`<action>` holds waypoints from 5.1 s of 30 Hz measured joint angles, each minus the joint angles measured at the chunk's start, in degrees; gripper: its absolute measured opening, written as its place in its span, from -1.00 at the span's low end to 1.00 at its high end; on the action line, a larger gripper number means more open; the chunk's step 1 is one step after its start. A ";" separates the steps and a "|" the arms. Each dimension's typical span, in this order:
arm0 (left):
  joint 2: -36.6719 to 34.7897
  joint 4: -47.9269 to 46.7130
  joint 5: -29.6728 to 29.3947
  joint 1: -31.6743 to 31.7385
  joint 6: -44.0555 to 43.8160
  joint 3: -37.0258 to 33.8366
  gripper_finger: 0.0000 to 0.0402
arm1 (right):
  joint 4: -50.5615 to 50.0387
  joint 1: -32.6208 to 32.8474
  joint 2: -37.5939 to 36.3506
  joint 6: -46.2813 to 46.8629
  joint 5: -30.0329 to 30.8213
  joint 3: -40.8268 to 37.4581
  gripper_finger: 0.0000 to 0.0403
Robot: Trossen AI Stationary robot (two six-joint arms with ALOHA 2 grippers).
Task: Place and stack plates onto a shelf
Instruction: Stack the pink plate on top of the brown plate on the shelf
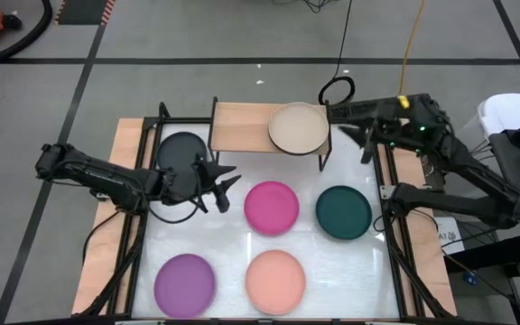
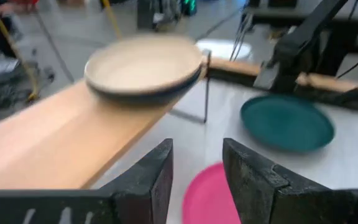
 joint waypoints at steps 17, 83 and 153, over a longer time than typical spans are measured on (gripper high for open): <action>11.59 -13.37 16.57 0.64 -4.99 2.74 -0.28 | 25.39 10.25 0.17 -0.23 0.11 -18.06 -0.43; 39.06 -19.54 19.91 -4.58 22.47 22.52 -0.94 | 19.65 11.60 0.19 -0.03 0.13 -18.51 -0.43; 35.11 -5.25 22.49 20.55 47.09 38.19 0.08 | 49.04 17.19 -11.26 -1.51 0.11 -46.90 -0.43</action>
